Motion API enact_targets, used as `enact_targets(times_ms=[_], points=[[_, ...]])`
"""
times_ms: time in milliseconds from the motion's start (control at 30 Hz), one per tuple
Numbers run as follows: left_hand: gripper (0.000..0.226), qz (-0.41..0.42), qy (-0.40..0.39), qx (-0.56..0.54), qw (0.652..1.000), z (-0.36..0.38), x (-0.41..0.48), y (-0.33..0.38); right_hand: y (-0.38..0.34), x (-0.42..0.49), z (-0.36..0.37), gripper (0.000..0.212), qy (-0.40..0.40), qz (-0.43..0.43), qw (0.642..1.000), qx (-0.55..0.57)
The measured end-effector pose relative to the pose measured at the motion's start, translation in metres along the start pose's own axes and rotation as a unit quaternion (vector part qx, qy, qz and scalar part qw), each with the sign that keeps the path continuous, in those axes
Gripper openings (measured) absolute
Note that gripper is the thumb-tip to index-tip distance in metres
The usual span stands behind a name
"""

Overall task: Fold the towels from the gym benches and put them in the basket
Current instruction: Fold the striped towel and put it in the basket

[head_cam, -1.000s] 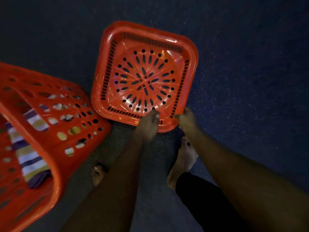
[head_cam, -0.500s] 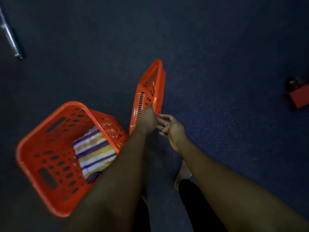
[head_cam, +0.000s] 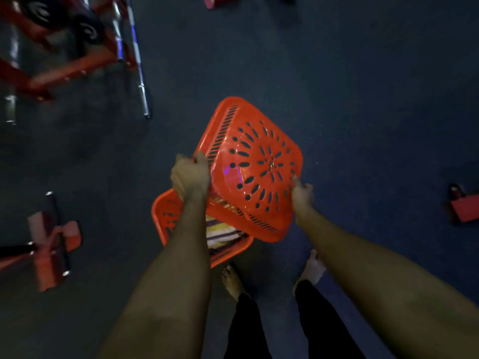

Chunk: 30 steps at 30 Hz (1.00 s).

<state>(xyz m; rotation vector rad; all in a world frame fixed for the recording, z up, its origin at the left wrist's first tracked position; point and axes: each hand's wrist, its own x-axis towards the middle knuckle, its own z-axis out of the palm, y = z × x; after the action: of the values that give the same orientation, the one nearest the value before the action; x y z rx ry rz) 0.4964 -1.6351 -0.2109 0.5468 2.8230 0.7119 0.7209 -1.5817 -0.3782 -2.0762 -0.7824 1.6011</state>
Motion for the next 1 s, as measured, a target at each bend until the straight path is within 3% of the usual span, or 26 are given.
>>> enact_targets(times_ms=[100,167,300,533,633,767,900,1000], points=[[0.036,-0.072,0.026,-0.066,0.995,-0.056,0.023,-0.042,-0.012,-0.035,0.025,0.091,-0.054,-0.022,0.998,0.015],[0.033,-0.094,0.047,-0.110,0.988,-0.088,0.037,-0.088,-0.015,-0.059,0.055,0.092,-0.109,-0.055,0.992,0.021],[0.047,-0.124,0.022,-0.134,0.983,-0.100,0.038,-0.184,0.005,-0.079,0.102,0.098,-0.126,-0.112,0.985,-0.047],[0.087,-0.222,-0.156,-0.181,0.945,-0.017,0.032,-0.356,0.088,-0.056,0.159,0.083,-0.134,-0.177,0.961,-0.164],[0.080,-0.274,-0.236,-0.222,0.905,0.015,0.030,-0.386,0.119,-0.039,0.161,0.084,-0.124,-0.172,0.954,-0.211],[0.071,-0.279,-0.305,-0.312,0.855,0.052,0.024,-0.406,0.144,-0.030,0.165,0.085,-0.110,-0.190,0.940,-0.263],[0.080,-0.289,-0.334,-0.279,0.853,0.116,0.020,-0.463,0.154,-0.021,0.165,0.082,-0.130,-0.200,0.918,-0.317],[0.102,-0.289,-0.332,-0.236,0.866,0.131,0.021,-0.470,0.157,-0.006,0.165,0.090,-0.141,-0.182,0.912,-0.340]])
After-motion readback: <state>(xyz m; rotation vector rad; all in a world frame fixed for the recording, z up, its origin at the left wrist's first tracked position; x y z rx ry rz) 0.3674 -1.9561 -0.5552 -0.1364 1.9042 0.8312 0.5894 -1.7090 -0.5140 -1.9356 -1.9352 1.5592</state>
